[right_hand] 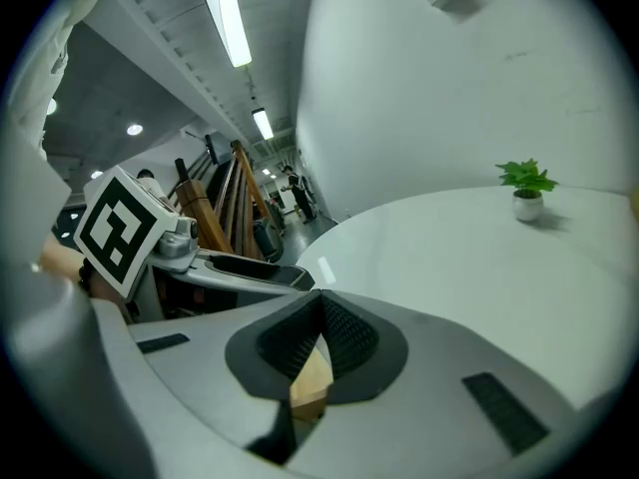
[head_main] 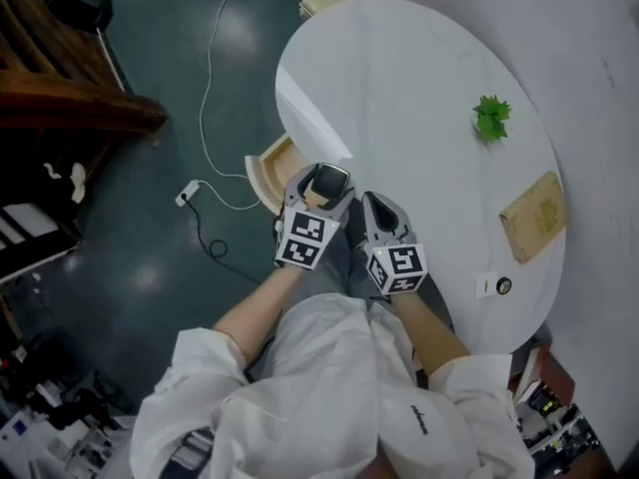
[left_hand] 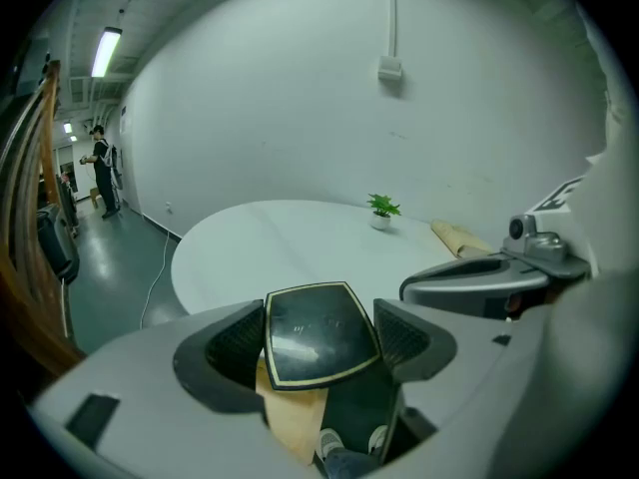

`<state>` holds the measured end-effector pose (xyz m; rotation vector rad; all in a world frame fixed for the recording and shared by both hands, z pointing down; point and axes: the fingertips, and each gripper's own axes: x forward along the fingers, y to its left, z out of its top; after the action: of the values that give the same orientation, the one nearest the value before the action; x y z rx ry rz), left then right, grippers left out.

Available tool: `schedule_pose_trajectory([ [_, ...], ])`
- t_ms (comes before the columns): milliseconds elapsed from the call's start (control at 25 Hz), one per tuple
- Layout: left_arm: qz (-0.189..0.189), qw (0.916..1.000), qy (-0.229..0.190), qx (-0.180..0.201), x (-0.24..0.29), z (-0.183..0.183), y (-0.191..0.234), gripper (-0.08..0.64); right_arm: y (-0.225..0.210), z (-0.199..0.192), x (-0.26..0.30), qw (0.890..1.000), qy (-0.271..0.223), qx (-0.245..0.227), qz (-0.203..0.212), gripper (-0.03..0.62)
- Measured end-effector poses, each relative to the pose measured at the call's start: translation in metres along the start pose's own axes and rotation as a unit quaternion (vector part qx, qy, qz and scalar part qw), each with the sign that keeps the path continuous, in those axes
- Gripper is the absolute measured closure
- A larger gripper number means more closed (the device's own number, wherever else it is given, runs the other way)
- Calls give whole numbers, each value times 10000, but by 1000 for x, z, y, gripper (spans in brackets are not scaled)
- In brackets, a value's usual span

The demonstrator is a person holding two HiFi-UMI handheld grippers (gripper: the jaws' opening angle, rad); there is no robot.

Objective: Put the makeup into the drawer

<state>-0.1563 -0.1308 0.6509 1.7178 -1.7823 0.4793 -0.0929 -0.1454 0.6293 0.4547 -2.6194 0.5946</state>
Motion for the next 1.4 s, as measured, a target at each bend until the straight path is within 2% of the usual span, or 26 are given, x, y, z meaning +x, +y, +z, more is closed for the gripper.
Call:
schedule_pose_trajectory([
  [240,285,9992,1,-277,-28,-27,38,205,50,-17,28,9979,278,-283,518,575],
  [440,164,9997,114,-142,-36,-47,57,204,68,-32,46,9964,461,-353,620,575],
  [600,-267,9983,282,444,-35,-64,61,204,74,-47,54,9960,585,-344,578,575],
  [760,-854,9862,602,1281,-26,-88,61,204,74,-67,64,9951,724,-401,549,575],
  [880,-1331,9680,856,1949,-17,-104,60,204,70,-82,71,9943,827,-437,511,575],
  [1120,-2248,9148,1308,3091,4,-136,59,204,60,-111,84,9925,1041,-488,416,575],
  [1240,-2630,8824,1491,3604,12,-149,55,204,57,-122,92,9915,1113,-519,428,575],
  [1400,-3211,8302,1725,4219,21,-169,46,204,51,-135,101,9892,1248,-626,448,575],
])
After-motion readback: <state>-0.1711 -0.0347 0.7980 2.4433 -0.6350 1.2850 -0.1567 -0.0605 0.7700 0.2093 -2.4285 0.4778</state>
